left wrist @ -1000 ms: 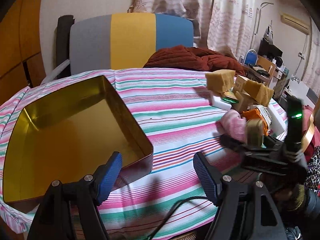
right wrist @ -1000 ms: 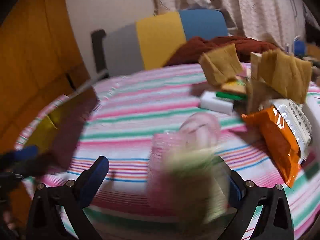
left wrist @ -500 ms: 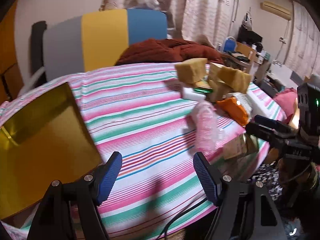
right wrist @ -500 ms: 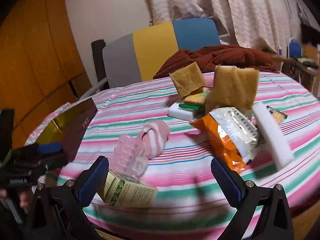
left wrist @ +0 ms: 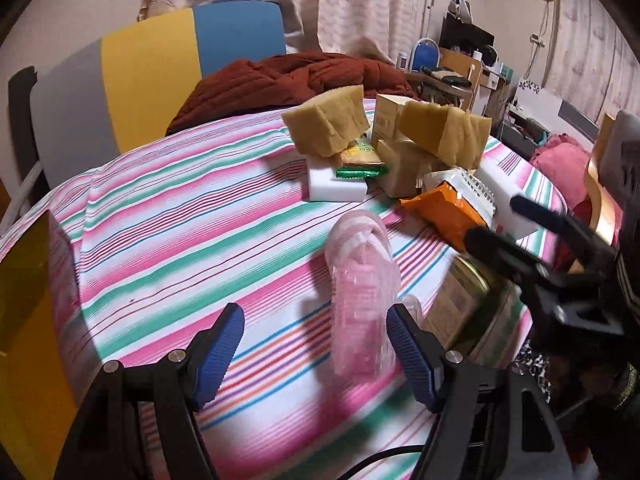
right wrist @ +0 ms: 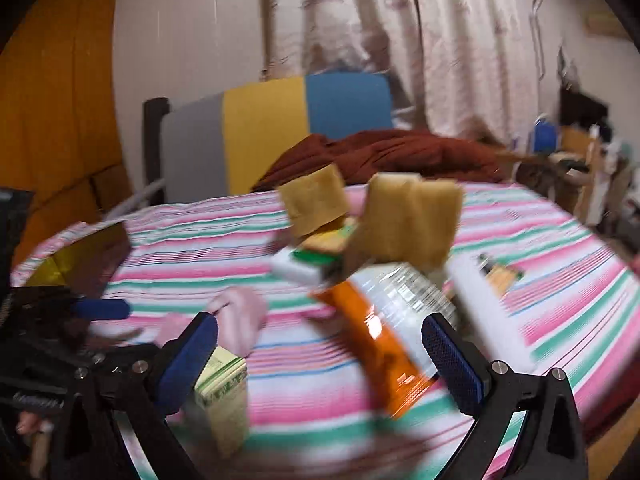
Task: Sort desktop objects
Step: 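Close the left gripper on the pink hair roller while the right gripper nears the green tea box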
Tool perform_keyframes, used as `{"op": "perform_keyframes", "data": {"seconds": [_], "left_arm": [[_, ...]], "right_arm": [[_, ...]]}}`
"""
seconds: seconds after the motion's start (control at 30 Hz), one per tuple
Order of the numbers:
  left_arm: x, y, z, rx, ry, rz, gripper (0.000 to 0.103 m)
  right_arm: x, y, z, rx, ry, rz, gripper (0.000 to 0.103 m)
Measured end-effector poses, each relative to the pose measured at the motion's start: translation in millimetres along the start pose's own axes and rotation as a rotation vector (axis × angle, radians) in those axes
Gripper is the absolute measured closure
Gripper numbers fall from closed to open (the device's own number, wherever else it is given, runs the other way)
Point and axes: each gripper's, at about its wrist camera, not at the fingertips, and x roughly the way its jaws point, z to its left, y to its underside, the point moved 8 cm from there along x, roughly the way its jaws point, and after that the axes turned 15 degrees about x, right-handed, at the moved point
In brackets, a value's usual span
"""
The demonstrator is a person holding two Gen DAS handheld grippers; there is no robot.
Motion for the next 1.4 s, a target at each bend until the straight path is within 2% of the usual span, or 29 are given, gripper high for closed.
{"op": "perform_keyframes", "data": {"seconds": [0.2,0.43,0.67,0.87,1.03,1.13,1.23,1.33,1.4], "left_arm": [[5,1,-7,0.023,0.006,-0.018,0.026],[-1,11,7,-0.001,-0.029,-0.024,0.026],[-11,33,18,-0.036,-0.042,-0.008,0.026],[-27,43,21,-0.013,-0.1,-0.009,0.027],[-30,48,18,-0.013,-0.058,-0.019,0.027],[-32,44,15,-0.001,-0.03,-0.042,0.027],[-23,41,12,0.03,-0.025,-0.036,0.027],[-11,38,10,0.038,0.009,-0.013,0.027],[-1,37,9,0.032,0.038,0.001,0.027]], "right_arm": [[11,-17,-16,-0.002,0.13,-0.095,0.0],[-6,-39,-19,0.023,0.117,-0.152,0.0],[-23,-22,1,-0.067,0.004,-0.053,0.0],[-28,-15,3,-0.032,-0.059,0.01,0.0],[-27,4,7,0.014,-0.138,0.123,0.0],[-27,25,10,0.013,-0.15,0.196,0.0],[-22,40,9,0.023,-0.136,0.221,0.002],[-11,52,12,0.02,-0.119,0.247,0.009],[-5,55,12,0.017,-0.117,0.247,0.009]]}}
